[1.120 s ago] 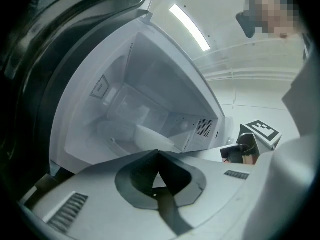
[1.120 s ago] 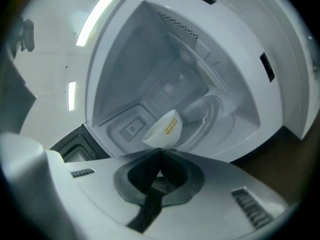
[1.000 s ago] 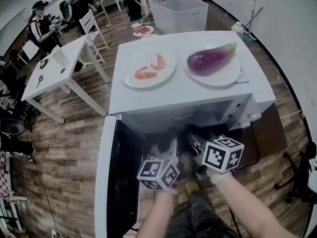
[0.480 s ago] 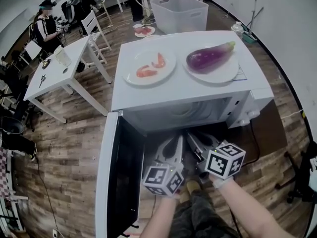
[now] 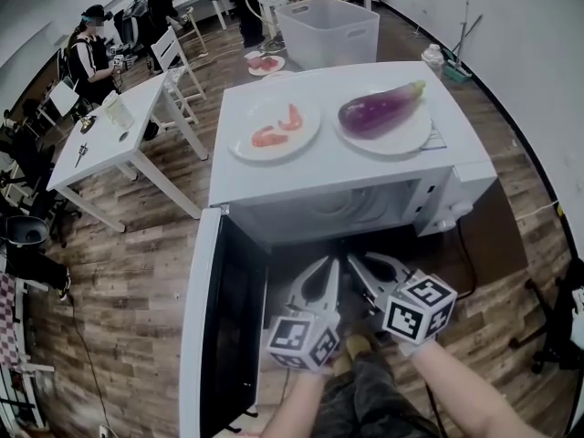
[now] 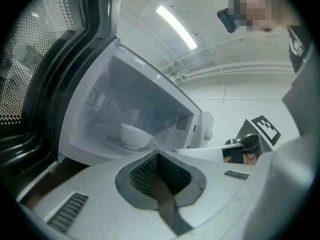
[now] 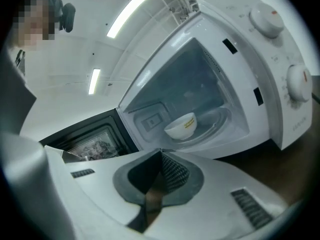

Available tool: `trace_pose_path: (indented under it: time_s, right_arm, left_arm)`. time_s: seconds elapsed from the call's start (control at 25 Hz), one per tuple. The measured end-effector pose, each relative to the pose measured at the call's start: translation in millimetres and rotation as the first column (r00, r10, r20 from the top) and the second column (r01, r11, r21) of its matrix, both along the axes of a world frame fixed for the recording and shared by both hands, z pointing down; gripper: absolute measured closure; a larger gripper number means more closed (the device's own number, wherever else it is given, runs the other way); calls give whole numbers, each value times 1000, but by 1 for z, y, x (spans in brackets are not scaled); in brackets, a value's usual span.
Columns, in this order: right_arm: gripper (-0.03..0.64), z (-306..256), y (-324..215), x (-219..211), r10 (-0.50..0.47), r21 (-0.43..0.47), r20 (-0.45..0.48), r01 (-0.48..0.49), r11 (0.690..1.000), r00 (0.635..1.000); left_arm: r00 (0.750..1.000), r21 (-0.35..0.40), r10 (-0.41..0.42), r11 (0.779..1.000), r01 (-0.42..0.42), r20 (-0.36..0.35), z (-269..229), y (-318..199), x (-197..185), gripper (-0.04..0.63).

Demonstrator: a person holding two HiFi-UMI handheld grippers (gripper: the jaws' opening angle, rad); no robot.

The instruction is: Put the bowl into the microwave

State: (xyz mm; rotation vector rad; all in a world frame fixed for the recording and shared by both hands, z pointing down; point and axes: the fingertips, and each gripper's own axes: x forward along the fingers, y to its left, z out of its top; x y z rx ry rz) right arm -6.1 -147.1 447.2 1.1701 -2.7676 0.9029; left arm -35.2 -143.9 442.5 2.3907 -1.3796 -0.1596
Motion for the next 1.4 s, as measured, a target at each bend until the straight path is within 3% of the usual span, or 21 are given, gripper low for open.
trace_pose_path:
  time_s: [0.88,1.4]
  right_arm:
    - [617,-46,57,3,-64,103,-104,75,992,992]
    - [617,-74,83,11,-49,143,-118,66,988,992]
  left_arm:
    - [998,0,54,999,-54,14,-34,51,13,595]
    - [998,18,63,998,-63,-8,-66,78,14,595]
